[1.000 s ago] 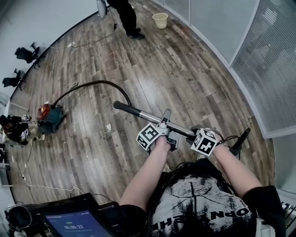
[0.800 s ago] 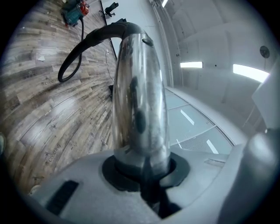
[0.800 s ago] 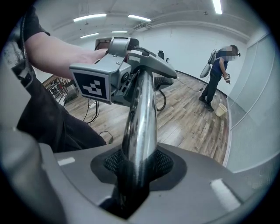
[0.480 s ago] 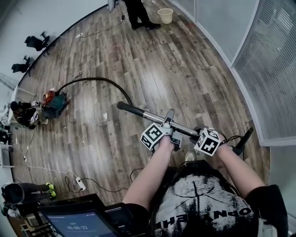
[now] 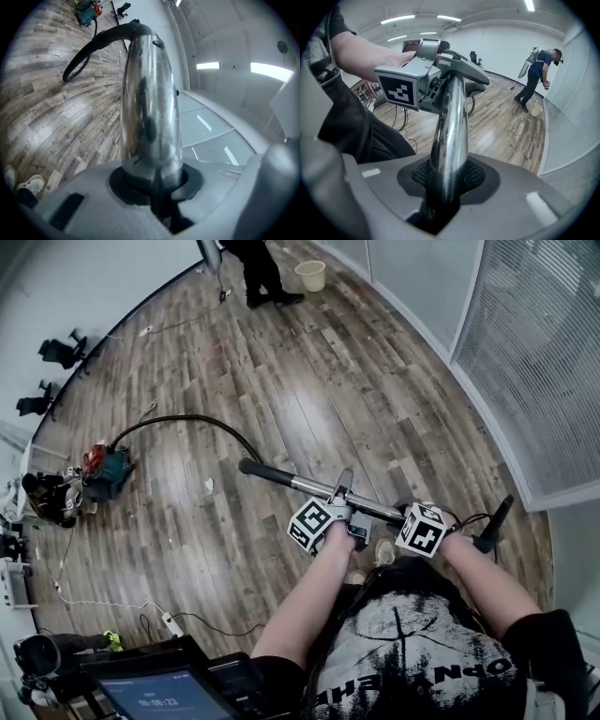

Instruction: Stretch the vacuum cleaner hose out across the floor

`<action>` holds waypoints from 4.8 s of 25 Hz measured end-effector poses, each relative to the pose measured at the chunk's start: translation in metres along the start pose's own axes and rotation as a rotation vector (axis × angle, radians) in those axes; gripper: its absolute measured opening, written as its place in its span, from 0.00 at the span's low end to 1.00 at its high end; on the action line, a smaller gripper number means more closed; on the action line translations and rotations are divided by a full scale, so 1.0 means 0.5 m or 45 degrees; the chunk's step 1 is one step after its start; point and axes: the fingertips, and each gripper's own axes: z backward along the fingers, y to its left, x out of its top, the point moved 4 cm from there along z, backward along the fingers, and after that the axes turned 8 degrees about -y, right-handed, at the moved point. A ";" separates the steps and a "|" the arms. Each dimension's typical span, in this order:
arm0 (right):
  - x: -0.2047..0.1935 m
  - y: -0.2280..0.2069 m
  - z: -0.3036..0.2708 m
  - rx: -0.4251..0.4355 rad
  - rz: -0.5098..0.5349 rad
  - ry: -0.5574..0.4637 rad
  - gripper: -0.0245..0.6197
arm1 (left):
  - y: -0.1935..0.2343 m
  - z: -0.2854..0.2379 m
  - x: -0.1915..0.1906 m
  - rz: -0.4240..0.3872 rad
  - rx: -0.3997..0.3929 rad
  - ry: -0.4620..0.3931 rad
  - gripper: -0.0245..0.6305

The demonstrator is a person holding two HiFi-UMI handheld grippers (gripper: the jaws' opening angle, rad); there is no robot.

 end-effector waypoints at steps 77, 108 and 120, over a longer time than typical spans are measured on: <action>-0.781 -0.227 0.207 0.171 -0.204 0.110 0.26 | 0.179 -0.303 -0.791 0.141 0.196 0.091 0.12; -1.101 -0.272 -0.141 -0.143 -0.333 -0.005 0.26 | 0.583 -0.450 -0.949 0.045 -0.001 0.319 0.12; -1.329 -0.341 -0.255 -0.122 -0.424 -0.142 0.26 | 0.742 -0.541 -1.096 -0.041 -0.106 0.437 0.18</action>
